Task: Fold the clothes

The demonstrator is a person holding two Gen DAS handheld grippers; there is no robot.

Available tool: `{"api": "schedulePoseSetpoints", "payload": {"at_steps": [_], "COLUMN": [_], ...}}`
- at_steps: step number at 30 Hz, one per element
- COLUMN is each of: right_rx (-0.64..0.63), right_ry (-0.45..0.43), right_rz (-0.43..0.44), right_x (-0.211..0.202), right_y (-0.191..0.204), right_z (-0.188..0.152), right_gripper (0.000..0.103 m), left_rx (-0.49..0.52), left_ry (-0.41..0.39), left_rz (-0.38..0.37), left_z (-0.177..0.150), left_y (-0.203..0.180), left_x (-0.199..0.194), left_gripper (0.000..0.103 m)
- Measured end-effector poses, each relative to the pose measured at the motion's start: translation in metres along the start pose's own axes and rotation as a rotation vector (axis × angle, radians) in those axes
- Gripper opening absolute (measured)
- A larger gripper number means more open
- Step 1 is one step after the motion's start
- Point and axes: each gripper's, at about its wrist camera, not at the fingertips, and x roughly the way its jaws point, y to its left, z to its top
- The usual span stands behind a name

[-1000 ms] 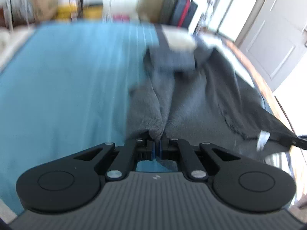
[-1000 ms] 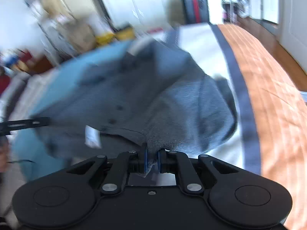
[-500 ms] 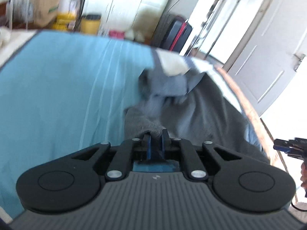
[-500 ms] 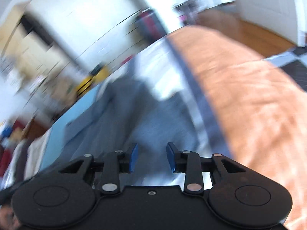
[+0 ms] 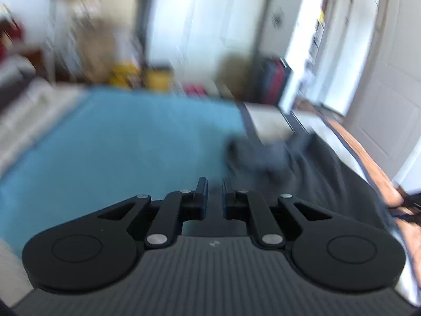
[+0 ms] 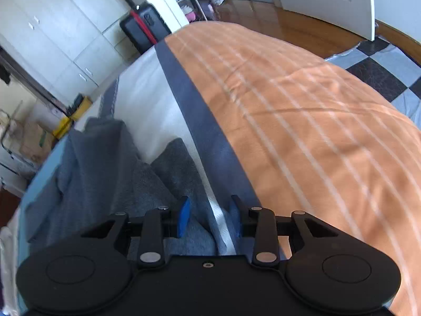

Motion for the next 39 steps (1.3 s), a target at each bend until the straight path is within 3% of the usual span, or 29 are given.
{"api": "schedulePoseSetpoints", "payload": {"at_steps": [2,3,4,7,9,11,13,18,20,23,26,27,29,32,35,39], "right_rx": [-0.094,-0.172,-0.235,-0.349,-0.329,-0.304,-0.242,-0.060,0.001,-0.032,-0.103,-0.063,0.042,0.009,-0.080,-0.018], "right_ry": [-0.014,-0.020,-0.035,-0.122,-0.254,-0.326,-0.315,-0.166,-0.192,-0.241,-0.343,-0.342,-0.332,-0.335,-0.317,-0.302], "right_rz": [0.004,0.011,-0.014,-0.139,-0.219,-0.305,-0.332,-0.229,-0.192,-0.264,-0.394,-0.383,-0.335,-0.264,-0.147,0.178], "right_x": [0.004,0.006,0.004,-0.015,-0.051,-0.076,-0.079,-0.042,-0.041,-0.050,-0.065,-0.068,-0.074,-0.088,-0.099,-0.117], "right_y": [0.009,0.016,0.023,0.038,0.035,0.025,0.003,-0.056,-0.066,-0.057,-0.046,-0.050,-0.060,-0.044,-0.010,0.035], "right_z": [-0.001,-0.004,-0.007,-0.011,-0.011,-0.015,-0.016,-0.014,-0.016,-0.017,-0.016,-0.015,-0.014,-0.022,-0.024,-0.025], "right_gripper": [0.038,0.007,0.002,0.002,0.002,0.002,0.002,0.002,0.001,0.001,0.001,0.001,0.005,0.011,0.020,0.034], "left_rx": [0.034,0.061,0.087,0.146,0.156,0.162,0.167,0.194,0.211,0.208,0.283,0.330,0.422,0.451,0.324,0.140], "left_ry": [0.094,0.127,0.160,0.202,0.205,0.206,0.207,0.208,0.207,0.192,0.164,0.169,0.186,0.252,0.338,0.427], "left_rz": [-0.053,-0.068,-0.084,-0.099,-0.078,-0.052,-0.026,0.030,0.025,0.012,0.004,0.015,0.044,0.109,0.070,0.090], "left_z": [-0.005,-0.008,-0.011,-0.020,-0.026,-0.033,-0.040,-0.053,-0.047,-0.029,0.002,0.011,0.028,0.043,0.044,0.025], "left_y": [-0.015,-0.026,-0.036,-0.058,-0.058,-0.055,-0.052,-0.049,-0.051,-0.047,-0.044,-0.042,-0.038,-0.018,0.015,0.052], "left_x": [0.016,0.025,0.034,0.050,0.057,0.062,0.067,0.079,0.079,0.070,0.067,0.069,0.074,0.092,0.112,0.132], "left_gripper": [0.016,0.018,0.021,0.028,0.030,0.033,0.034,0.038,0.039,0.039,0.051,0.057,0.058,0.059,0.064,0.064]}}
